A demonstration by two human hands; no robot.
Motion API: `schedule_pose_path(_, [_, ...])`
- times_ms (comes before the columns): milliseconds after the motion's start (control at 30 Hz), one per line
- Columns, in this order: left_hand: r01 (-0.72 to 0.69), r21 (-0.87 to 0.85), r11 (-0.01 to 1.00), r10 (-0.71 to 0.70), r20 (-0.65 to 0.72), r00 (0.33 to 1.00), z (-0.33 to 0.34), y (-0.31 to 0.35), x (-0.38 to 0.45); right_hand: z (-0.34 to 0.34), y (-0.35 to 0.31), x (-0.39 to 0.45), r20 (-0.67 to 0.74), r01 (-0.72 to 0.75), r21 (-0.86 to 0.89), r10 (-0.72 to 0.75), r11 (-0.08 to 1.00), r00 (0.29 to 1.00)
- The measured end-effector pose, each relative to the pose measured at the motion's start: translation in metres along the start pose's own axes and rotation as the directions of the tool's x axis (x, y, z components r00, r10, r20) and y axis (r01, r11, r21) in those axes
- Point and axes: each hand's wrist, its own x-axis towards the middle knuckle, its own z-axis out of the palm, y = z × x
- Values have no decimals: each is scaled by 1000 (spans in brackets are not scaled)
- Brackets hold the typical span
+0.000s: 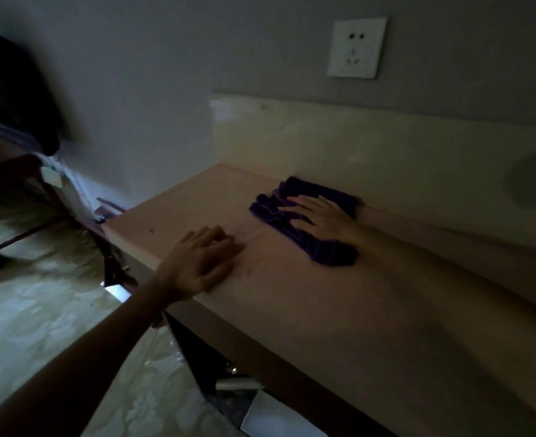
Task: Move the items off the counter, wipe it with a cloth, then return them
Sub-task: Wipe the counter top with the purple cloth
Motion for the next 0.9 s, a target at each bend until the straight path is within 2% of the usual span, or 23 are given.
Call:
schedule_pose_path(133, [18, 47, 999, -17, -26, 1000, 6, 6, 2, -1, 45, -143, -33, -189, -31, 188, 981, 982])
schedule_pose_path(300, [78, 75, 994, -74, -53, 996, 13, 7, -1, -8, 49, -261, -30, -441, -7, 441, 897, 897])
schedule_pose_path(467, [-96, 148, 984, 104, -50, 993, 21, -7, 3, -7, 12, -364, -54, -655, 30, 656, 755, 753])
schedule_pose_path(567, [-175, 184, 967, 192, -81, 978, 26, -11, 0, -3, -15, -395, -77, -737, 32, 737, 675, 672])
schedule_pose_path(767, [-77, 95, 993, 72, 47, 996, 40, -32, 12, 3, -75, -424, -153, -782, 65, 781, 619, 606])
schedule_pose_path(900, [-108, 119, 987, 111, -20, 994, 26, -11, 2, 5, -88, -408, -159, -829, 61, 826, 555, 541])
